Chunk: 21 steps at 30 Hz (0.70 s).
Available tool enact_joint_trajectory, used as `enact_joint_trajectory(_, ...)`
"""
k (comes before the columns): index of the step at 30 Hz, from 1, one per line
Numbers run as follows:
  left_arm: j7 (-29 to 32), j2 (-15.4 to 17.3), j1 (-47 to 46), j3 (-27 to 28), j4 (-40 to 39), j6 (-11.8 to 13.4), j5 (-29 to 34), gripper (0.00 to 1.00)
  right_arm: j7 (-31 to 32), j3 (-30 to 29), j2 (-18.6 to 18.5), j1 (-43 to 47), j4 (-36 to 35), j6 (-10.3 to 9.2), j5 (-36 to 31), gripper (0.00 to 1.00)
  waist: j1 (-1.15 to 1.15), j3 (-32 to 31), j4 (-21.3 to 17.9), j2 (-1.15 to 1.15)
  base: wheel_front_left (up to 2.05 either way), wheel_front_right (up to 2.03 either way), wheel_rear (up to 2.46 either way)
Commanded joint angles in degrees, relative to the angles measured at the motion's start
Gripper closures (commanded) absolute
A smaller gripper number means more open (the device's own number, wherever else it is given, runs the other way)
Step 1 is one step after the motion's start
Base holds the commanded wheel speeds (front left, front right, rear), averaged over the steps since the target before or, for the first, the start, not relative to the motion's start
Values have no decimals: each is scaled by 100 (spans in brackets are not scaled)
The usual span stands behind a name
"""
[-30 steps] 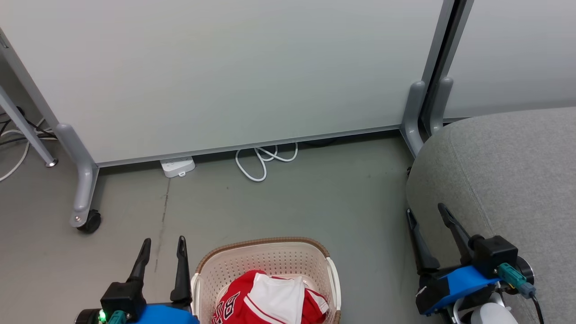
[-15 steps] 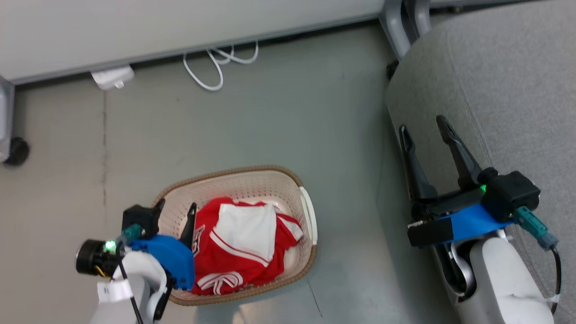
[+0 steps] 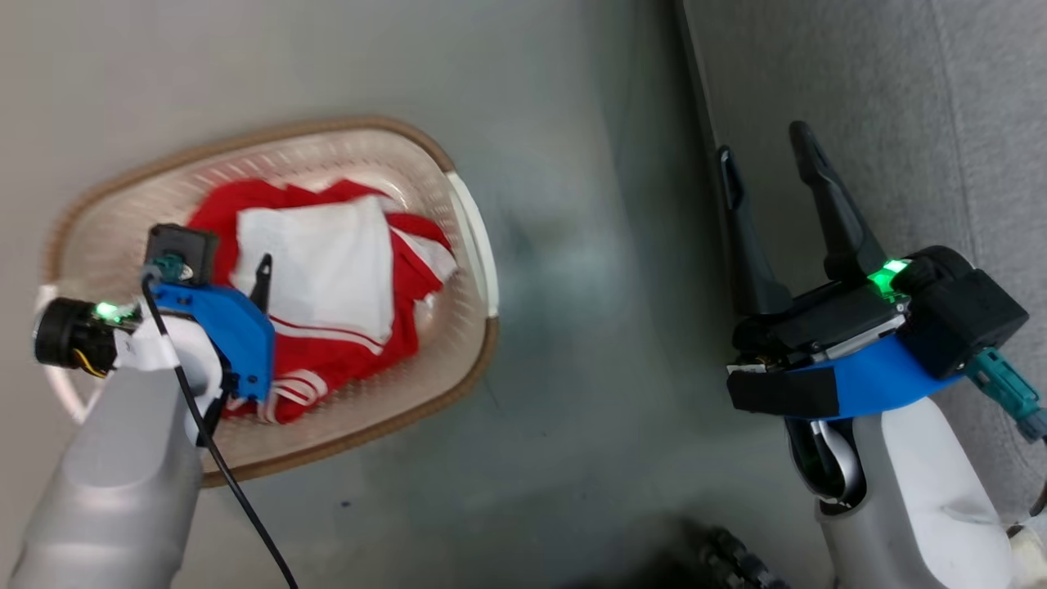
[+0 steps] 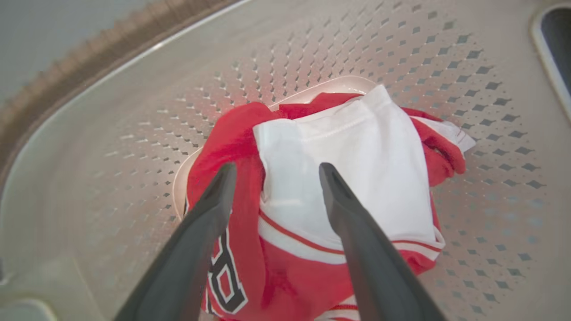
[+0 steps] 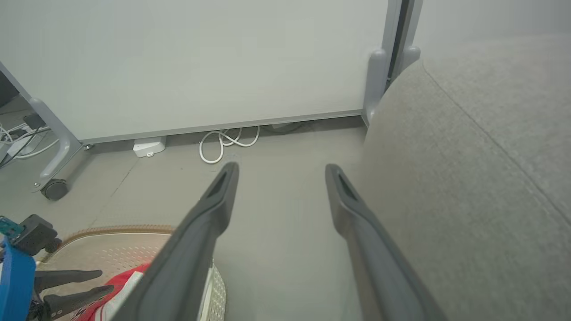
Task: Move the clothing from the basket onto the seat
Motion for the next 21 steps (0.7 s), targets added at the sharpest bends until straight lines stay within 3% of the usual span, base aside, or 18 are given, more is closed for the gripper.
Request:
enact_joint_trajectory(1, -14, 75, -122, 22, 34, 33, -21, 0, -26, 32, 6, -35, -38, 3, 22, 0, -2, 685, -441, 0, 0, 0, 0)
enact_joint_trajectory(9, -144, 68, -466, 196, 565, 522, -100, 0, -33, 101, 4, 122, -240, 3, 174, 0, -2, 950, -445, 0, 0, 0, 0)
enact_joint_trajectory(12, -152, 30, -537, 223, 742, 553, -148, 0, -32, 83, 3, 205, -283, 3, 184, 0, -2, 960, -429, 0, 0, 0, 0)
enact_joint_trajectory(13, -137, 24, -557, 201, 799, 550, -143, 57, -31, 82, 3, 228, -286, 3, 185, 0, -2, 961, -427, 0, 0, 0, 0)
enact_joint_trajectory(14, -120, 10, -594, 179, 848, 530, -145, 100, -31, 74, 3, 224, -294, 3, 192, 0, -2, 963, -426, 0, 0, 0, 0)
enact_joint_trajectory(21, -227, -72, -749, 42, 1061, 423, -131, 100, -32, 56, 3, 201, -319, 3, 186, 0, -2, 950, -430, 0, 0, 0, 0)
